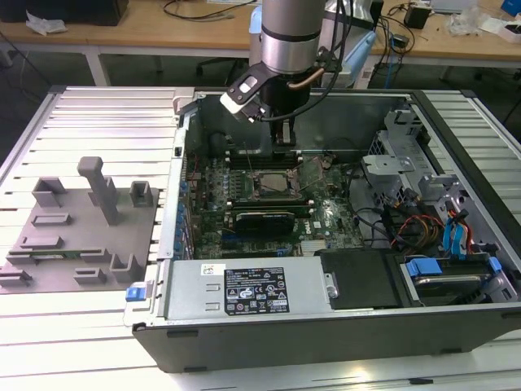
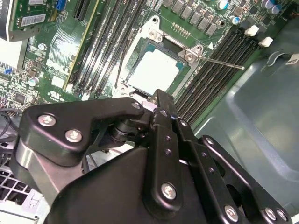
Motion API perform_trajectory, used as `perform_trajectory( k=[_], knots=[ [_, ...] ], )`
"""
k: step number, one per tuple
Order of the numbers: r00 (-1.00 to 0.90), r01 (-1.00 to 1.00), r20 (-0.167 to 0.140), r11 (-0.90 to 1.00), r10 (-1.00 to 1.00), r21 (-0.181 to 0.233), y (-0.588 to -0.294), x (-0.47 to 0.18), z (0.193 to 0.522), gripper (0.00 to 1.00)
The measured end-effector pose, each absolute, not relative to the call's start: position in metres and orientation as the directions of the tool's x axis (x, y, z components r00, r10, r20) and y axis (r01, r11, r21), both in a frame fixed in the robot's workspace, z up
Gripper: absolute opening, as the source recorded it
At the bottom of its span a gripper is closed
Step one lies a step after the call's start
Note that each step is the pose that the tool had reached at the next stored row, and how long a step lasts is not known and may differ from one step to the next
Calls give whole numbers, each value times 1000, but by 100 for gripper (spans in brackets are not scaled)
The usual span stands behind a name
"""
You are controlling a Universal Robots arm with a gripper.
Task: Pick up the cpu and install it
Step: 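Close the cpu cover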
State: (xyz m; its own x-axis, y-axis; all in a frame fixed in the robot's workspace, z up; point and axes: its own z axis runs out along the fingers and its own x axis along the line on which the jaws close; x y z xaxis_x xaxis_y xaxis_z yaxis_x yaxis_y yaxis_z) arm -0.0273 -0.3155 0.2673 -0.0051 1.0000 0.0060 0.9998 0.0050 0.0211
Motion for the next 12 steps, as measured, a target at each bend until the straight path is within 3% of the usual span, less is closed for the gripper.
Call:
perform_trajectory(
  k=[12],
  knots=[
    [-5,1000,6,5,1000,22,-316,-24,267,11]
  ],
)
